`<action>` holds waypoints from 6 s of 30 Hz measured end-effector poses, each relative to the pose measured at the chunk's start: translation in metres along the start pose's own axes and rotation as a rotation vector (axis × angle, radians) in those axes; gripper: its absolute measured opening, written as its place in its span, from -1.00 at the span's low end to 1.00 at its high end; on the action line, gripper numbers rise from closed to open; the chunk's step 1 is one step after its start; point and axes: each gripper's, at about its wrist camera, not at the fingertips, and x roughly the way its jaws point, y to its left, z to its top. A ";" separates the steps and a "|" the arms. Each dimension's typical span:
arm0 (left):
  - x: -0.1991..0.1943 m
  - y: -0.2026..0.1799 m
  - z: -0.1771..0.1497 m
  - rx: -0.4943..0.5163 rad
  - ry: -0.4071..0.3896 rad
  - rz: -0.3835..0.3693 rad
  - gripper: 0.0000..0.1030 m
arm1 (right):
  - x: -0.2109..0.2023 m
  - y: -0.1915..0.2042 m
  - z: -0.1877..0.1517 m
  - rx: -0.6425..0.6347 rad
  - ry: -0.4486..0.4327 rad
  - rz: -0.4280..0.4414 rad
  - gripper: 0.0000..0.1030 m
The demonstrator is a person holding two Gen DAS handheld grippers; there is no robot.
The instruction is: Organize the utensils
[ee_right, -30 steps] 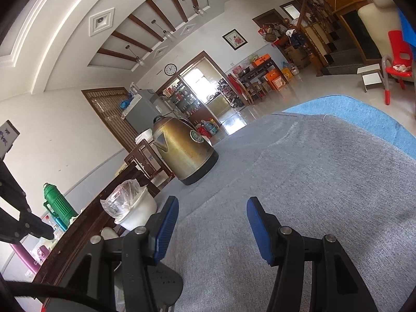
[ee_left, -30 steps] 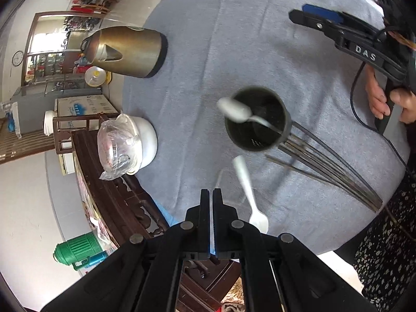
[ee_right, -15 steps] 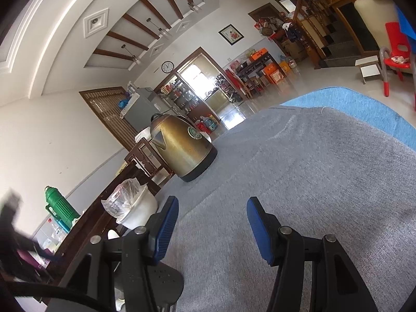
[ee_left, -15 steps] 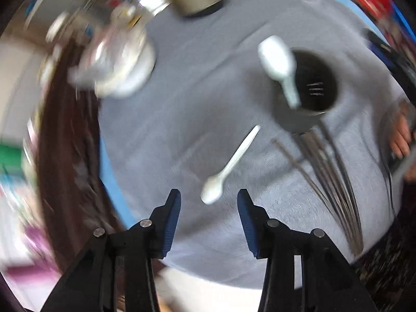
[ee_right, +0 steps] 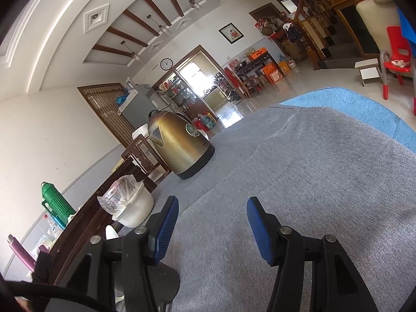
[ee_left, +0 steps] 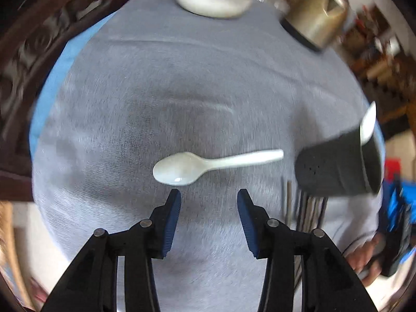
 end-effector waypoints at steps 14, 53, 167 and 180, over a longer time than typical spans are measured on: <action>0.015 0.040 -0.016 -0.509 -0.070 -0.254 -0.11 | 0.000 -0.001 0.001 0.020 0.000 0.004 0.14; 0.047 0.008 0.062 -0.475 -0.084 0.102 -0.45 | 0.010 -0.005 -0.001 0.015 0.043 -0.035 0.14; -0.049 -0.005 -0.137 0.259 -0.421 0.027 0.23 | 0.029 0.085 -0.090 -0.217 0.641 -0.061 -0.25; -0.050 0.003 -0.139 0.244 -0.396 -0.019 0.23 | 0.026 0.104 -0.116 -0.355 0.665 -0.220 -0.37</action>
